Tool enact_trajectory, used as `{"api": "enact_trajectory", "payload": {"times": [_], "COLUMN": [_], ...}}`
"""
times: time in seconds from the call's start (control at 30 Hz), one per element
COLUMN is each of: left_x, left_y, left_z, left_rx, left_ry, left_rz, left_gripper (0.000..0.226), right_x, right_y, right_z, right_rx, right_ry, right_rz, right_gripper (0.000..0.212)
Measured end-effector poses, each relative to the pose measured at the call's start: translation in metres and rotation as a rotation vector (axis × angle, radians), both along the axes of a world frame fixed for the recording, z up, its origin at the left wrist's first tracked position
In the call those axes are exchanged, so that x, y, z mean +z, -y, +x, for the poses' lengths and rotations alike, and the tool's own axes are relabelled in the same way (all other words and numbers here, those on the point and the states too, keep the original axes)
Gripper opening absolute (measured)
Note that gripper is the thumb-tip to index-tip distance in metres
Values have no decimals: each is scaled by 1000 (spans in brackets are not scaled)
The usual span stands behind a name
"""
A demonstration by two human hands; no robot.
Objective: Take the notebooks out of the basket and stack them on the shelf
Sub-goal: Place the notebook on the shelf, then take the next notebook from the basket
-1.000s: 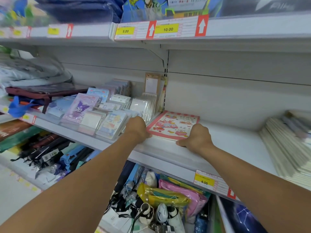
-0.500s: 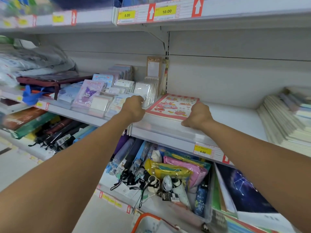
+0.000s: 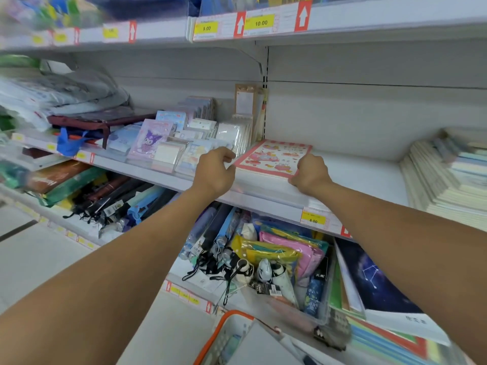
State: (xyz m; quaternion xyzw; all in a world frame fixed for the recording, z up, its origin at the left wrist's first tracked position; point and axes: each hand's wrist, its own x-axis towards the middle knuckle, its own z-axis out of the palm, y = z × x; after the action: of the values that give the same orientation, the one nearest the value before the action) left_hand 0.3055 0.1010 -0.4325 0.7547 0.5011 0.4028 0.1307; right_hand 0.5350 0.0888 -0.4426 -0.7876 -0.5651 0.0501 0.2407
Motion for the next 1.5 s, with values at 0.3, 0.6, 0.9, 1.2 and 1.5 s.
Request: {"api": "enact_trajectory", "payload": {"times": [0.3, 0.6, 0.9, 1.2, 1.5], "left_x": [-155, -275, -270, -249, -268], "left_y": [154, 237, 234, 244, 244], "left_z": [-9, -50, -51, -34, -41], "left_rx": [228, 493, 326, -43, 195], "left_ry": [447, 3, -73, 1033, 667], "left_rz": [-191, -773, -1000, -1263, -1069], "left_gripper": [14, 53, 49, 33, 34], "right_x": [-78, -301, -291, -262, -252], "right_y": [166, 272, 271, 261, 291], "right_z": [-70, -28, -26, -16, -84], "right_rx": [255, 111, 110, -112, 189], "right_ry": [-296, -288, -151, -1006, -190], "right_rz": [592, -545, -473, -266, -5], "right_gripper": [18, 100, 62, 15, 50]}}
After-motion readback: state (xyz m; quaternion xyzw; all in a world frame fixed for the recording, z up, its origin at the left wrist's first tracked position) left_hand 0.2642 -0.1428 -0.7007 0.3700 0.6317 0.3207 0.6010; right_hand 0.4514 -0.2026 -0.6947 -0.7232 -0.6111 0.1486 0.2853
